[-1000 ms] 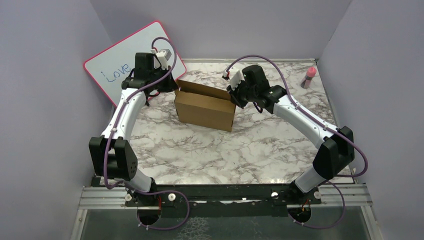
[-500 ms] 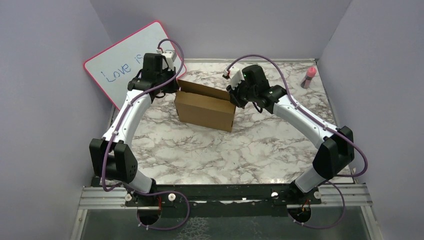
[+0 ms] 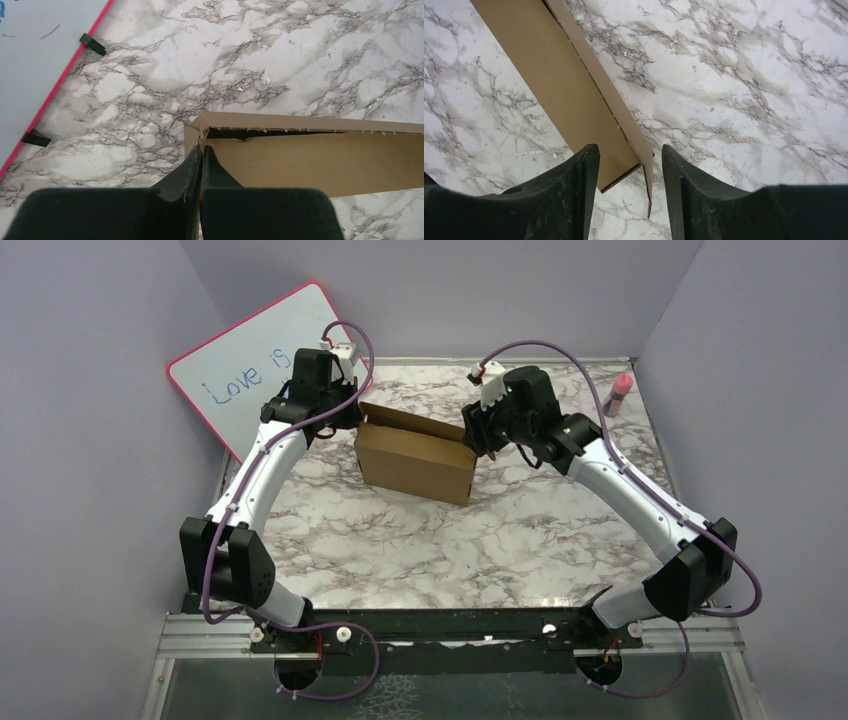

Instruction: Fold the paper box

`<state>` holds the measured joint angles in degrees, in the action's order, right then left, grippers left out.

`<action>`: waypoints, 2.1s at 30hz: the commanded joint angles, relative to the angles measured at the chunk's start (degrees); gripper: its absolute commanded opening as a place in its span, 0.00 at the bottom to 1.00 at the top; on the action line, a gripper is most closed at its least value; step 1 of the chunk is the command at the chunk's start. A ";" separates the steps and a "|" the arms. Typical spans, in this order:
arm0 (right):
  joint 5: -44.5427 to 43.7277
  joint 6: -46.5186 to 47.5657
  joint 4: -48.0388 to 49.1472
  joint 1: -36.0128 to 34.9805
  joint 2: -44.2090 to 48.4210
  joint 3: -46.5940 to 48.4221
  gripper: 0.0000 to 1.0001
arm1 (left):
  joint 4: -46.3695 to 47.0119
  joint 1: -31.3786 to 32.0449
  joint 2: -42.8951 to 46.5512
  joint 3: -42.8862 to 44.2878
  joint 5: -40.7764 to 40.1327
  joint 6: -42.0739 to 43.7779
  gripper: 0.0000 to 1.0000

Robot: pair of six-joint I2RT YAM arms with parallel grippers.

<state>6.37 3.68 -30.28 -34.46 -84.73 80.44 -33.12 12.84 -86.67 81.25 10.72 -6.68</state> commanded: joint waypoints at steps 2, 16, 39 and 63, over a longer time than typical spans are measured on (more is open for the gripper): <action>-5.25 -3.47 -3.88 -0.39 4.83 -1.86 0.55 | -3.61 0.68 -0.56 -1.05 -0.19 -0.89 0.00; -5.06 -7.58 -4.95 -0.41 4.73 -4.95 0.14 | -3.77 0.96 -0.53 -0.92 0.02 -1.03 0.00; -10.08 -28.16 -5.75 -0.43 0.05 1.17 0.01 | -3.81 4.15 2.88 -2.06 2.31 -2.98 0.00; -18.63 -26.51 -3.10 -1.61 1.12 -5.06 0.01 | -3.71 5.88 4.87 -2.90 2.55 -4.55 0.00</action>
<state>-11.73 -22.90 -33.39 -34.63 -83.18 77.47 -36.14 16.64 -83.40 79.46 8.71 -9.82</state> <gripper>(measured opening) 0.020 0.006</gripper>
